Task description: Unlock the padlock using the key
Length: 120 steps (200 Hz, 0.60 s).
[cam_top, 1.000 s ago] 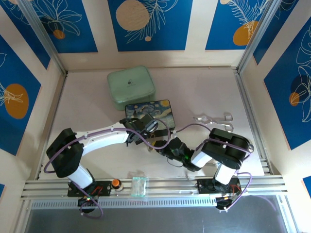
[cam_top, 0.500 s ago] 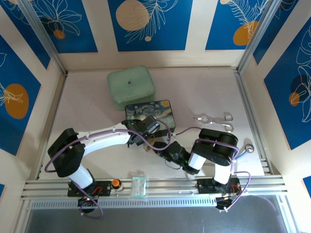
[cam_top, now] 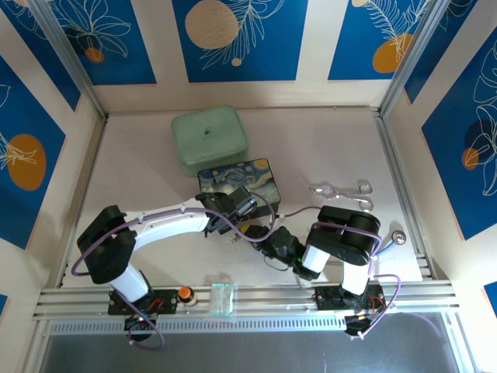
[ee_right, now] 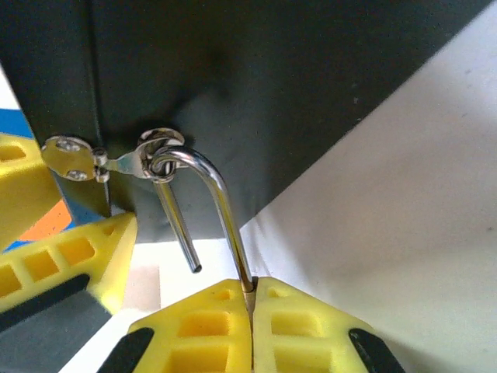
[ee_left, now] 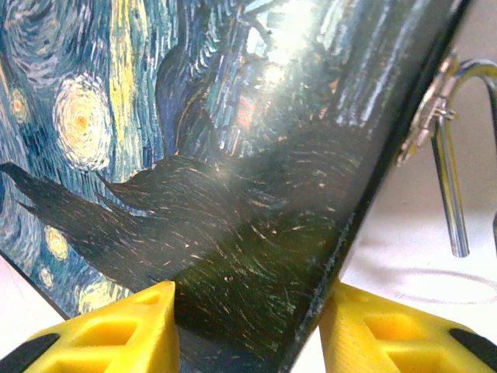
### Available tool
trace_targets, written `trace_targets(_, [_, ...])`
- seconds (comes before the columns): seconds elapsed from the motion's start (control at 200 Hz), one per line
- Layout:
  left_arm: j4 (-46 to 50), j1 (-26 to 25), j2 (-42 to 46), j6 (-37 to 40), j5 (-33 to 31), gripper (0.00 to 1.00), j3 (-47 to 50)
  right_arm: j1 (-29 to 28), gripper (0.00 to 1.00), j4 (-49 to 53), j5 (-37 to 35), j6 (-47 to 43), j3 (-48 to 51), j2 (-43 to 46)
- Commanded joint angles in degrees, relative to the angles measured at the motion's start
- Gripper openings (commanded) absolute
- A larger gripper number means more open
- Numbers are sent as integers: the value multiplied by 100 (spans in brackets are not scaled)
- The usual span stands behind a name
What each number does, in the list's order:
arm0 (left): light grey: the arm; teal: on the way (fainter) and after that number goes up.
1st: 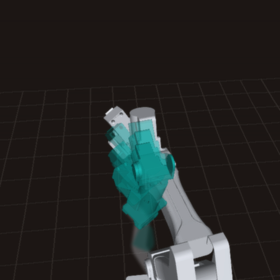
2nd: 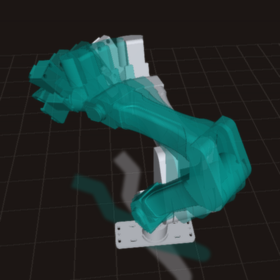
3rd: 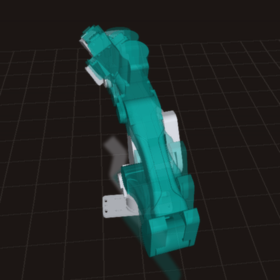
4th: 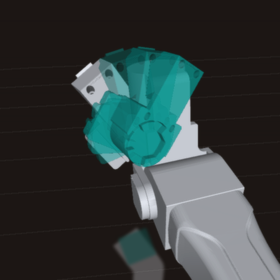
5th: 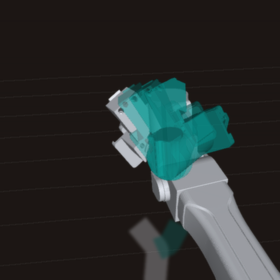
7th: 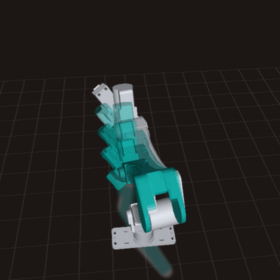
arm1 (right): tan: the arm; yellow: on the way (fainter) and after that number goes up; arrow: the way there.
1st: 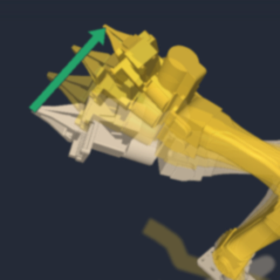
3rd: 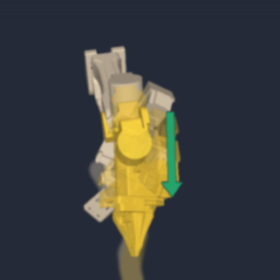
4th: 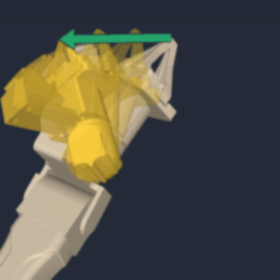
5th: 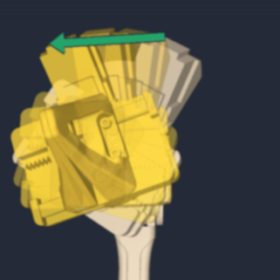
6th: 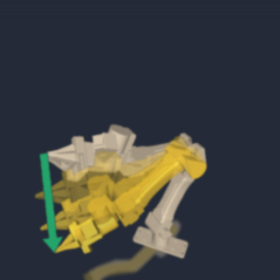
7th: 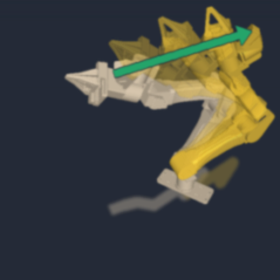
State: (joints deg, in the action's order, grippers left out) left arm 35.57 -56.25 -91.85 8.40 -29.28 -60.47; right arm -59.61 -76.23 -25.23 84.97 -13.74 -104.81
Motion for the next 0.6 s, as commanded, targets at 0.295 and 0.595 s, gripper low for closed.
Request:
trace_targets(0.295, [521,-189,-190,-59,1078,45,568,545,0,-413,-58,37,-203,477])
trace_targets(0.595, [537,-255,-319,-15,959,45,614,837,0,-379,-29,83,-127,175])
